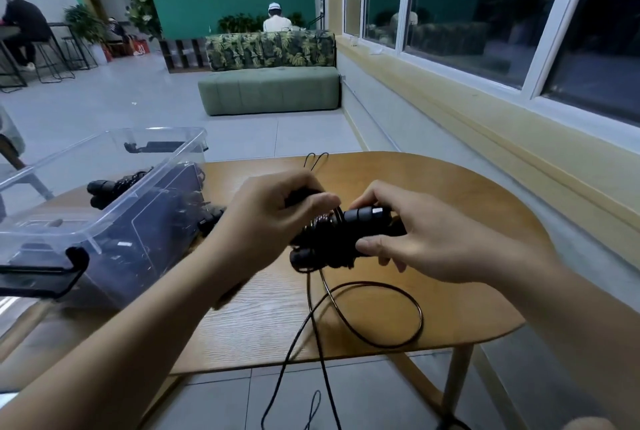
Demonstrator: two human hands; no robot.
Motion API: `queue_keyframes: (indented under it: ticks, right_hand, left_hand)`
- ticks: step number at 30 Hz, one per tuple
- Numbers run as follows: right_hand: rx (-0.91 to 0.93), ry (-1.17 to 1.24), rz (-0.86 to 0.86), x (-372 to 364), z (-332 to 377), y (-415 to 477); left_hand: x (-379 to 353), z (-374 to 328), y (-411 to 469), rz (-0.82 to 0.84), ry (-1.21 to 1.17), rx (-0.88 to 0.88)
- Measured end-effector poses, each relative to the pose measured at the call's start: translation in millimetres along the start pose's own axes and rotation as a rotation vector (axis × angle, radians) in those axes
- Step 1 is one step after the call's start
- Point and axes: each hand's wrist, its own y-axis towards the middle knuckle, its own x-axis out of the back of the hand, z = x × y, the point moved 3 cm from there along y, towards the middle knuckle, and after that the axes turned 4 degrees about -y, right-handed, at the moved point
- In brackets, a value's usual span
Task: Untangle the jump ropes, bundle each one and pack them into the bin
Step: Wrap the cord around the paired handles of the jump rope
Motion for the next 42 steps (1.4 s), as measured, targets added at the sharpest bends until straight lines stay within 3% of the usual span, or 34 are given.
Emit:
queue_keyframes:
  ticks: [9,14,18,23,28,34,42]
  right_hand:
    - [0.122,0.447,0.216,13.9,12.9,-10.8]
    - [0.141,0.609,0.075,21.0,7.8,-7.6]
    - [0.135,0.708,-0.043,22.2,6.0,-7.5]
    - [0.071,0.814,-0.284,21.1,1.4,-3.7]
    - [0.073,0.55,-0.519,14.4,-3.5,3.0]
    - [0.178,0.138,-0.624,-4.6,5.6,8.1]
    - [0.497,-0.266,-0.679,-37.3,16.0,26.2]
  left_hand:
    - [-4.4,28.1,3.5,0.118,-0.508,0.139]
    - [-15.4,27.0,-1.0,0.178,-0.559,0.205]
    - [-25.5,20.5,-4.5,0.099,-0.517,0.28]
    - [-60.7,16.4,-2.1,0.012,-0.786,0.376]
    - [-78.9,11.4,-9.1,0.018,-0.969,0.48]
    - [-62.0,5.1,-0.7,0.084,-1.045,0.504]
    - [-32.7,13.6,2.3,-0.16,-1.121,0.686]
